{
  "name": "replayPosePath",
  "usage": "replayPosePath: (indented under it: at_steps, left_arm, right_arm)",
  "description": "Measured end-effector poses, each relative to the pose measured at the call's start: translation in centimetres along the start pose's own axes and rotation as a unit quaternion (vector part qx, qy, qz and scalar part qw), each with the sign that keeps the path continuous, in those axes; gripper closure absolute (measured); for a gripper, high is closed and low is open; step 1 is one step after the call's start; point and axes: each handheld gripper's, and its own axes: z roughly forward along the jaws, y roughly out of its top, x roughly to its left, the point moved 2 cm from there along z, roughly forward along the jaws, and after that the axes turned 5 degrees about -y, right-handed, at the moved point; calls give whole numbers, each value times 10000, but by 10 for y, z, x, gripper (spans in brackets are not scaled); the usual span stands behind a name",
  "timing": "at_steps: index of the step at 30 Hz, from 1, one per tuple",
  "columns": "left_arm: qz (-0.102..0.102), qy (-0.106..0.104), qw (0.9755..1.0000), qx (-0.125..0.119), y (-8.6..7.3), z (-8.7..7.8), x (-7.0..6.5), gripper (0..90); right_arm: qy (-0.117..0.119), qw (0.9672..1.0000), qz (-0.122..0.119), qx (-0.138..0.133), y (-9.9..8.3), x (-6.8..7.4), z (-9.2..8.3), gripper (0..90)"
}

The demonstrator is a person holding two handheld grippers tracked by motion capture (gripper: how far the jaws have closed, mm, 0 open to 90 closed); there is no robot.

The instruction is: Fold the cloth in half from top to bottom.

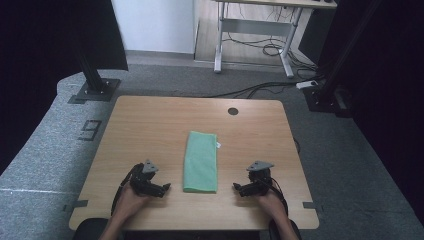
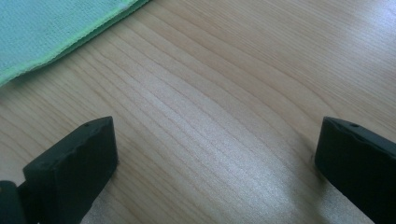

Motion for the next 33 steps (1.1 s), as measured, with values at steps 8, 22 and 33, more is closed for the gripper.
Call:
replayPosePath:
  at_steps: [8, 22, 33]
  left_arm:
    - [-32, 30, 10000, 48, 6, 2, 1, 0]
    - [-30, -51, 9999, -137, 25, 1, 1, 0]
    - [107, -100, 9995, -265, 55, 13, -7, 0]
  right_arm:
    - [-1, 10000, 20, 43, 1, 0, 0, 0]
    - [326, 9994, -126, -65, 20, 18, 4, 13]
    - [492, 9986, -121, -173, 48, 31, 10, 0]
